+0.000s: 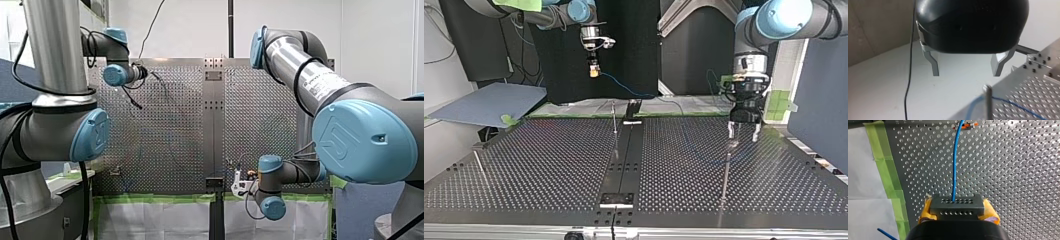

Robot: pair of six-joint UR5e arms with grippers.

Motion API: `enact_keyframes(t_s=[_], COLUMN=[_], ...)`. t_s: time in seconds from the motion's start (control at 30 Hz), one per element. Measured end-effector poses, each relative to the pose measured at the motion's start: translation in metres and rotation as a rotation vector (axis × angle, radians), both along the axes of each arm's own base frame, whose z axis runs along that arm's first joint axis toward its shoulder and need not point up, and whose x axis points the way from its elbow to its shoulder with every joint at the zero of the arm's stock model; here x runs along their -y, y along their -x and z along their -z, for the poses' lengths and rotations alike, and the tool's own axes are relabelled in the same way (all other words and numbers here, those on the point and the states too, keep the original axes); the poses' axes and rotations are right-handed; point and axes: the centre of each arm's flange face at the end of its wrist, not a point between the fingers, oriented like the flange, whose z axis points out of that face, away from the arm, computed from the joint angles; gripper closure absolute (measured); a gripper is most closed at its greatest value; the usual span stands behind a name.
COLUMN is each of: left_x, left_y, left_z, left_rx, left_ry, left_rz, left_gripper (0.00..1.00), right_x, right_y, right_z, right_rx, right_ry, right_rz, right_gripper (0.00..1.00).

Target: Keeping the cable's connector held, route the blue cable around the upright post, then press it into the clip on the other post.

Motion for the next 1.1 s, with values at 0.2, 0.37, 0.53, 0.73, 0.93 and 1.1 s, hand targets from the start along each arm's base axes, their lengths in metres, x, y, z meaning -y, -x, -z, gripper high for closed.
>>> enact_keyframes(t_s=[0.2,0.37,0.53,0.73,0.93,1.1], left_x=[0.001,0.001,-0.001,-0.003,-0.001,0.003], left_y=[0.011,0.013,0.012,0.009,0.01,0.012], left_z=[-0.008,-0.008,-0.017,-0.039,-0.058,-0.07], left_rx=[-0.005,-0.036,-0.05,-0.055,-0.073,-0.09], left_ry=[-0.032,-0.072,-0.103,-0.145,-0.193,-0.232], left_rz=[-0.011,-0.03,-0.069,-0.13,-0.188,-0.22], left_gripper=[0.0,0.0,0.0,0.0,0.0,0.0], right_x=[0.0,0.001,0.001,0.002,0.002,0.003], right_y=[0.0,-0.001,-0.001,-0.002,-0.002,-0.003], right_z=[0.0,0.0,0.0,0.0,0.0,0.0], right_rx=[0.0,-0.001,-0.002,-0.001,0.0,0.0], right_ry=[0.0,-0.001,-0.002,-0.001,0.0,0.001], right_rz=[0.0,-0.002,-0.005,-0.006,-0.007,-0.008], right_gripper=[1.0,1.0,1.0,1.0,1.0,1.0])
